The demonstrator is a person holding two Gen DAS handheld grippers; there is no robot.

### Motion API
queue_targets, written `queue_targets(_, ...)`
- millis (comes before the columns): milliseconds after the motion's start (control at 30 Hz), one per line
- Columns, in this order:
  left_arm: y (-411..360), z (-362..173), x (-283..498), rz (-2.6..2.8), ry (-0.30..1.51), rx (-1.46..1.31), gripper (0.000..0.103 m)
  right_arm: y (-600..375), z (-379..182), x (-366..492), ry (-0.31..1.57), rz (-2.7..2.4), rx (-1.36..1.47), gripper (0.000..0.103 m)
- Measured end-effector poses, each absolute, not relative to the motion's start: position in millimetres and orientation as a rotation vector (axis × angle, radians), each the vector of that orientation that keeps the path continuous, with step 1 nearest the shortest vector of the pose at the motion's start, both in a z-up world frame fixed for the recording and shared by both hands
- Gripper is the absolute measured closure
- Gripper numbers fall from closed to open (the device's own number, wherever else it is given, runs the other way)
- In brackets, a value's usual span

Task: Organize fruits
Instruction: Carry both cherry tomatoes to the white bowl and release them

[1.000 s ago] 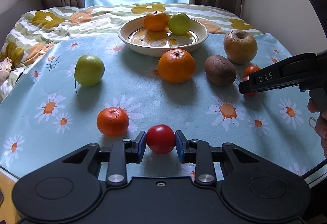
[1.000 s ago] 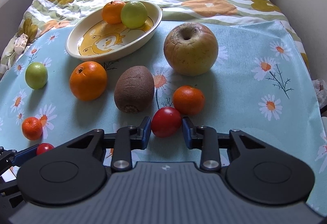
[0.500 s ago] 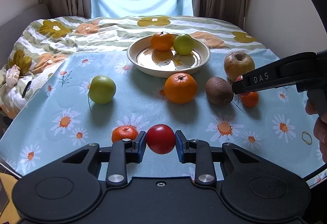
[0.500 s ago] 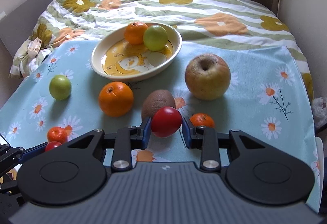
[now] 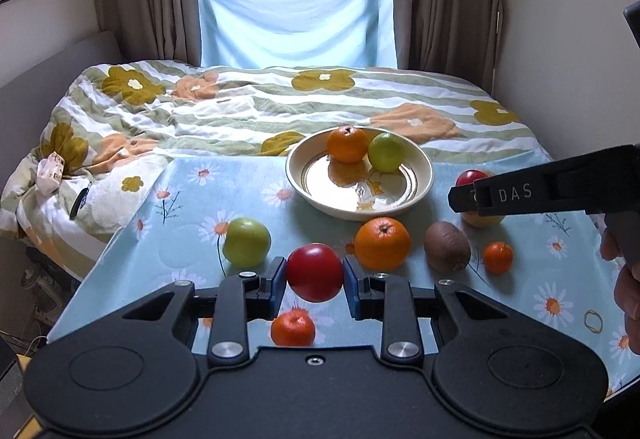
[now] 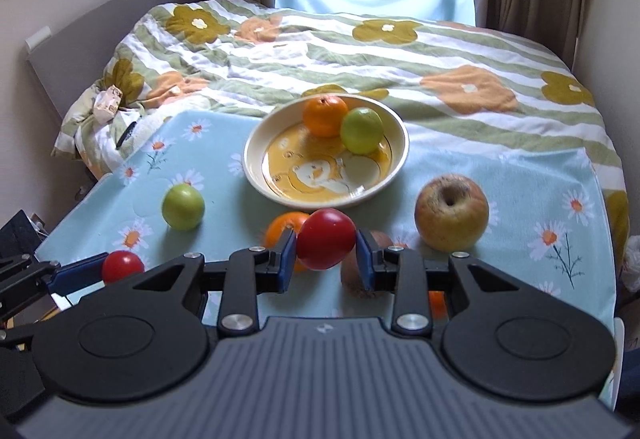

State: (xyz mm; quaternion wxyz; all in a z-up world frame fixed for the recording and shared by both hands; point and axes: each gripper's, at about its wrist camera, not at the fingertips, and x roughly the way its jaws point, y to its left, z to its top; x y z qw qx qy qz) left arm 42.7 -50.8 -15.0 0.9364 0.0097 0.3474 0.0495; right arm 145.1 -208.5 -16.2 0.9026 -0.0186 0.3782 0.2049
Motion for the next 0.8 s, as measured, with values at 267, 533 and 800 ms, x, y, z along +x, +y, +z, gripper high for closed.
queue_targets(267, -33, 17, 89, 0.042, 0.663, 0.062, 0.069, -192, 16, 172, 0.758, 0.396, -0.027, 0.056)
queue_targets(533, -15, 24, 148, -0.036, 0.657, 0.093, 0.069, -177, 21, 209, 0.765, 0.339, -0.006, 0.056)
queue_targets(800, -4, 6, 211, -0.118, 0.701, 0.119, 0.069, -171, 6, 251, 0.806, 0.247, 0.029, 0.056)
